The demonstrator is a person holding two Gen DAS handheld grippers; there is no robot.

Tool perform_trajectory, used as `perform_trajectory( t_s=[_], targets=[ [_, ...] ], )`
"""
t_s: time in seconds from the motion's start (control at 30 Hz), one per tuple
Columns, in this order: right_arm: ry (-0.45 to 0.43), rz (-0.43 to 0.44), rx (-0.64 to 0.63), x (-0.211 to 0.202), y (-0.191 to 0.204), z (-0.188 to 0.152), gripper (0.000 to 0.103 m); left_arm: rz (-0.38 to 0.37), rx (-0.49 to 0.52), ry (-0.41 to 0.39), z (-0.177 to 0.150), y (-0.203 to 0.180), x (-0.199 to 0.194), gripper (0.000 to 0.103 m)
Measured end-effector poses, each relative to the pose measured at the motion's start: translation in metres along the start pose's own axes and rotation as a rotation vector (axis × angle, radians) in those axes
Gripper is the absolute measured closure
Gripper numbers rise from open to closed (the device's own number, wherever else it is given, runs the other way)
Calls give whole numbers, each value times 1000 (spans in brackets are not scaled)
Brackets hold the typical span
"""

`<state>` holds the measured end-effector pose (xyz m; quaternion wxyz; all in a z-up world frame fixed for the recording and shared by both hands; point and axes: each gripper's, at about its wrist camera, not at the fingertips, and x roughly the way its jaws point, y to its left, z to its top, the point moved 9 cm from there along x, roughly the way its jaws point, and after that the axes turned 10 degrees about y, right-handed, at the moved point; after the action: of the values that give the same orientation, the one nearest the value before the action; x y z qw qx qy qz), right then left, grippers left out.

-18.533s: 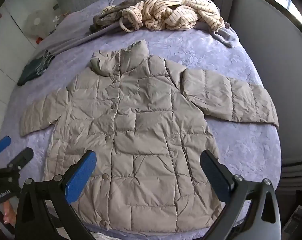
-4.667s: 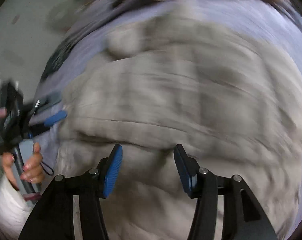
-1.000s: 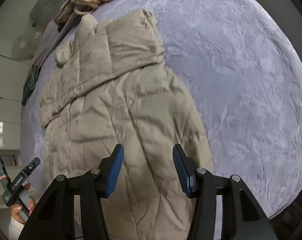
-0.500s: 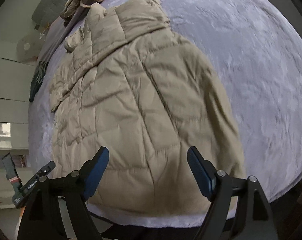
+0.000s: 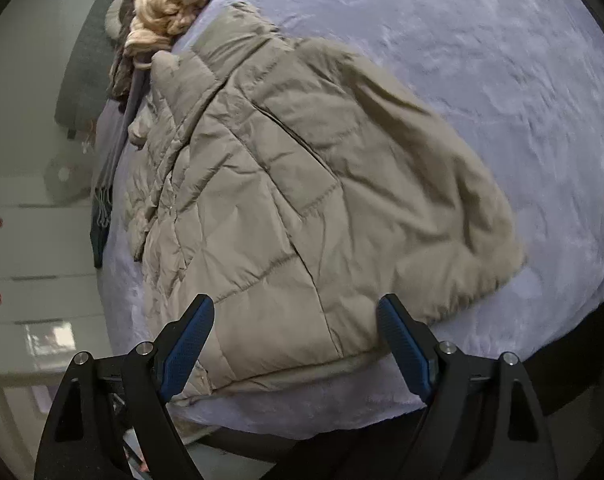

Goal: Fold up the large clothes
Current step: 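Open both tools and smooth the folded coat flat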

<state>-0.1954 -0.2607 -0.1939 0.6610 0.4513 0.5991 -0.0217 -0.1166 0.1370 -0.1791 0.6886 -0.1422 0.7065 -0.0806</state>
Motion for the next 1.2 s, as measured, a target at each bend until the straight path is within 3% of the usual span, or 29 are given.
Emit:
perform_trajectory(
  t_s=[0.1,0.3,0.53,0.67,0.77,0.8,0.87,0.97,1.03,1.13,1.17,1.2],
  targets=[
    [1,20,28,3,-3,-6,17,-104,-43,17,-10,13,-3,0],
    [7,61,92,9,-16,-17,17,-235,-84,90,-34,31,0,0],
    [14,53,141,17,-27,-28,17,-300,-41,240,-63,21,25,0],
    [20,55,207,22,-41,-35,17,-289,-102,176,-47,24,32,0],
    [-1,104,234,27,-43,-27,16,-335,-174,101,-27,24,28,0],
    [-15,129,244,28,-42,-21,16,-339,-185,78,-19,22,26,0],
    [-30,213,282,32,-38,-11,0,-328,-183,54,-9,19,25,0],
    [-52,329,301,29,-24,1,0,-331,-169,34,1,12,21,0],
    [-65,363,266,23,-11,6,0,-334,-163,16,5,7,16,8],
    [-52,331,216,22,2,8,0,-346,-170,6,10,11,14,10],
    [-22,310,212,24,3,6,0,-349,-171,0,12,14,13,16],
    [-18,303,206,24,5,6,0,-340,-168,-1,14,13,12,31]
  ],
)
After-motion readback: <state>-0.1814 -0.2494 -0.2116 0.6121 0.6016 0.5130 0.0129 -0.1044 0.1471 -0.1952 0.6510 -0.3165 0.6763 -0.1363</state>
